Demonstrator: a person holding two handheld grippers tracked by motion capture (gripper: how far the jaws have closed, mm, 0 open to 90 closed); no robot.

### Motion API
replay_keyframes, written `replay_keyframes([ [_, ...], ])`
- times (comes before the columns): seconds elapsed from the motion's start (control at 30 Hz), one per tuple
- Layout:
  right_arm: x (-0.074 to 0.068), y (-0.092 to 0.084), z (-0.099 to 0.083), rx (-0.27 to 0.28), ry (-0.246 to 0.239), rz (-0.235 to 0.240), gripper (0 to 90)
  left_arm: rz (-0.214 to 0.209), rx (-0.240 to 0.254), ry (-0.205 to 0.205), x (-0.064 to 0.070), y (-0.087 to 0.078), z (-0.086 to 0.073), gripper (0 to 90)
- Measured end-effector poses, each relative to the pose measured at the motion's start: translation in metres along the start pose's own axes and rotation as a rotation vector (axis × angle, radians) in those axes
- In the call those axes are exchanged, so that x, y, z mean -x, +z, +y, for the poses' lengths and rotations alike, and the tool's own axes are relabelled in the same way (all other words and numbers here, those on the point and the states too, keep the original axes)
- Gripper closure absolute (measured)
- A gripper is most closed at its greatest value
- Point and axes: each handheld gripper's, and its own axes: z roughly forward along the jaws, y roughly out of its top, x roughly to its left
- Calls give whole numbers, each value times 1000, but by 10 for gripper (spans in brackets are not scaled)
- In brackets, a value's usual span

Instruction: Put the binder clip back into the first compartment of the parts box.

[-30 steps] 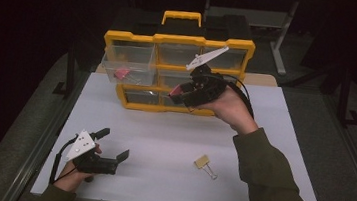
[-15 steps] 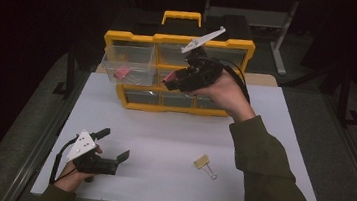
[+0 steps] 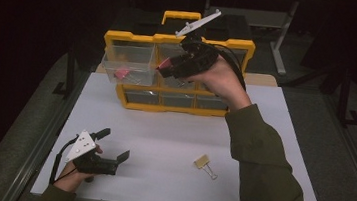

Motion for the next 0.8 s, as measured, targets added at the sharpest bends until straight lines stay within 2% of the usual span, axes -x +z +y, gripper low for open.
replay_keyframes([
  [0.1, 1, 0, 7, 5, -8, -4, 489, -1, 2, 2, 0, 0, 0, 0],
  [0.13, 0, -1, 10, 0, 6, -4, 489, -2, 2, 1, 0, 0, 0, 0],
  [0.23, 0, -1, 18, 4, 6, -7, 490, -1, 2, 2, 0, 0, 0, 0],
  [0.3, 1, 0, 23, 11, -15, -11, 489, -2, 4, -2, 0, 0, 0, 0],
  [0.33, 0, 0, 26, 8, 9, -8, 489, -1, 4, -2, 0, 0, 0, 0],
  [0.4, 0, 1, 31, 17, 2, -7, 489, -1, 10, -2, 0, 0, 0, 0],
  [0.47, 0, 1, 36, 15, 15, -10, 489, 0, 3, 0, 0, 0, 0, 0],
  [0.5, 1, 2, 37, 20, -6, -13, 489, -1, 5, -1, 0, 0, 0, 0],
  [0.6, 0, 4, 44, 10, 9, -14, 489, -1, 7, 2, 0, 0, 0, 0],
  [0.8, 1, 9, 58, 29, -7, -10, 489, -4, 10, -2, 0, 0, 0, 0],
])
